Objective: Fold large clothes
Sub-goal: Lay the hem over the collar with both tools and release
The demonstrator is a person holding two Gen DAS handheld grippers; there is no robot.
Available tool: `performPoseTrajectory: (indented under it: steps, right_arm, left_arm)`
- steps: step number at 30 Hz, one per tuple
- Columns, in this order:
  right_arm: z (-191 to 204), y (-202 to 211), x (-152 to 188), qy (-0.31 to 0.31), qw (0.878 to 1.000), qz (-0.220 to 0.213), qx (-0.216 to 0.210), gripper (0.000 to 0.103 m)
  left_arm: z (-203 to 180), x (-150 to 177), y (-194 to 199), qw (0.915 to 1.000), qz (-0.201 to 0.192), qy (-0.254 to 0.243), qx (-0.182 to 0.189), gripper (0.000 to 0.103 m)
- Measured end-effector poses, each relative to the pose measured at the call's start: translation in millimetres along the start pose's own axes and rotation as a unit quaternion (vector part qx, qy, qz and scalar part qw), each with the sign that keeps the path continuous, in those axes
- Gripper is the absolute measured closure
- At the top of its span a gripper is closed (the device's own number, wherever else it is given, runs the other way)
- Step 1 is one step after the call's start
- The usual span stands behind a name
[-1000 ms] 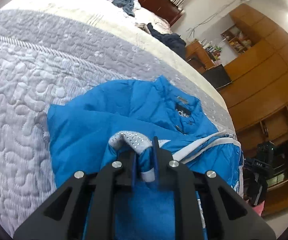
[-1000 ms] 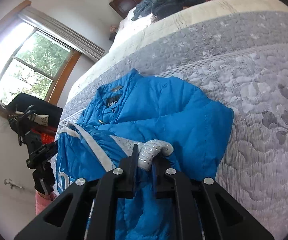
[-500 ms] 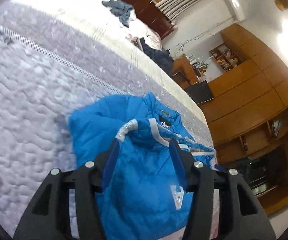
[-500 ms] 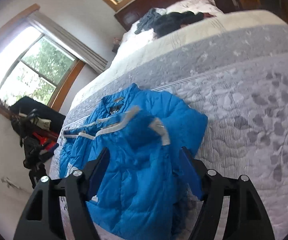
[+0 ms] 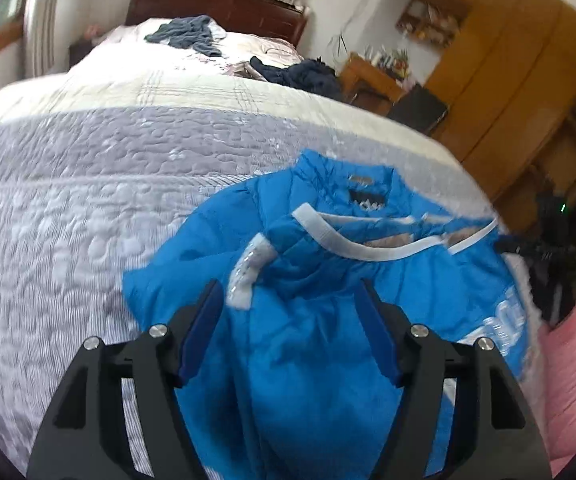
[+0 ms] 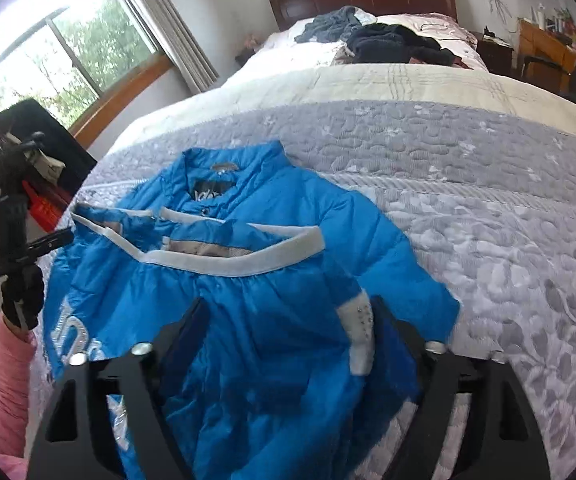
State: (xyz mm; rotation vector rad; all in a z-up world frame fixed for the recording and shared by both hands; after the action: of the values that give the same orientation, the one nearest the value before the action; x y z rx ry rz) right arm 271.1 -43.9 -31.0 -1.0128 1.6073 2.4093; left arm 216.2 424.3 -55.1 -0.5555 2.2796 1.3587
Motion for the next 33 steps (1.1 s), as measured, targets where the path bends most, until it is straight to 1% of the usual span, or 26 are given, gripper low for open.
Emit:
performPoseTrajectory:
  steps: [1,2,3,4,5,6,7,8,10,12,14,15,16,18,21,22,24,25,28,30,33]
  right_arm:
    - [2,-2,1,0.008,1.0,-0.003,0.014,0.04]
    - [3,-1,2,0.016,1.0,-0.005,0.023,0.056]
    - [4,-1,4,0.02,0.999,-0.006,0.028,0.062]
    - [4,2,7,0.015,0.999,-0.011,0.027,0.073]
    - [3,5,7,0.012,0.999,-0.015,0.025,0.082]
    - [3,10,9,0.01,0.999,-0.023,0.024,0.084]
    - [4,18,11,0.012,0.999,-0.034,0.026,0.087]
    - [6,24,11,0.014,0.999,-0.041,0.025,0.089]
    - [10,43,12,0.012,0.998,-0.06,0.017,0.091]
    - [13,57,5,0.007,0.997,-0.074,0.008,0.091]
    - [16,73,-10,0.005,0.996,-0.093,0.011,0.092]
    - [16,79,-17,0.005,0.995,-0.1,0.014,0.092]
    - [15,85,-28,0.001,0.994,-0.109,0.02,0.092]
    - [11,90,-46,-0.01,0.993,-0.116,0.026,0.092]
    - [-3,83,-74,-0.031,0.992,-0.114,0.035,0.092]
    - [-11,74,-83,-0.043,0.993,-0.108,0.033,0.092]
    - [-22,57,-91,-0.056,0.993,-0.094,0.036,0.092]
    - [-29,42,-93,-0.065,0.994,-0.081,0.039,0.092]
    - [-45,6,-87,-0.089,0.994,-0.049,0.042,0.092]
    - [-55,-13,-82,-0.104,0.993,-0.037,0.04,0.091]
    - [-67,-36,-72,-0.122,0.992,-0.02,0.038,0.09]
  left_arm:
    - [-2,1,-2,1.0,0.0,-0.005,-0.009,0.036]
    - [-4,0,-4,0.9997,-0.003,-0.011,-0.021,0.04]
    - [-5,0,-6,0.9992,-0.008,-0.02,-0.034,0.042]
    - [-8,1,-6,0.998,-0.014,-0.03,-0.054,0.054]
    - [-9,1,-5,0.9972,-0.02,-0.032,-0.064,0.069]
    - [-10,2,-2,0.9971,-0.026,-0.031,-0.065,0.075]
    - [-11,2,4,0.9976,-0.035,-0.024,-0.055,0.084]
    - [-12,1,11,0.9976,-0.046,-0.018,-0.049,0.086]
    - [-19,0,29,0.9966,-0.071,-0.017,-0.038,0.088]
    - [-28,-6,44,0.9946,-0.094,-0.022,-0.038,0.089]
    - [-38,-19,58,0.9912,-0.122,-0.026,-0.042,0.09]
    - [-43,-30,67,0.9879,-0.144,-0.03,-0.049,0.09]
    - [-46,-39,71,0.9861,-0.155,-0.029,-0.051,0.09]
    - [-49,-61,72,0.9845,-0.166,-0.021,-0.053,0.09]
    - [-51,-87,58,0.9828,-0.169,-0.017,-0.073,0.089]
    - [-48,-97,45,0.9842,-0.158,-0.011,-0.079,0.089]
    - [-43,-104,27,0.9858,-0.141,-0.003,-0.091,0.089]
    - [-37,-106,11,0.9873,-0.123,0.002,-0.101,0.089]
    - [-18,-104,-25,0.9892,-0.077,0.017,-0.123,0.087]
    - [-1,-97,-50,0.9889,-0.044,0.034,-0.138,0.085]
    - [19,-88,-73,0.9875,-0.011,0.052,-0.149,0.075]
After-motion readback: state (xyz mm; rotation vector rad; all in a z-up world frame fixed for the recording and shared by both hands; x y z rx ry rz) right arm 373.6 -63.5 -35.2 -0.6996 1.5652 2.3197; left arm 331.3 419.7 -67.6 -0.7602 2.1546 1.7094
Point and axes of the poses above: each gripper's, at about its wrist camera, not at the fingertips, and y roughly against the way its jaws point, z to its left, x to its underside, the point moved 5 cm from there along -y, roughly the way its jaws point, and after that the axes turned 9 degrees about y, right-handed, at the moved point
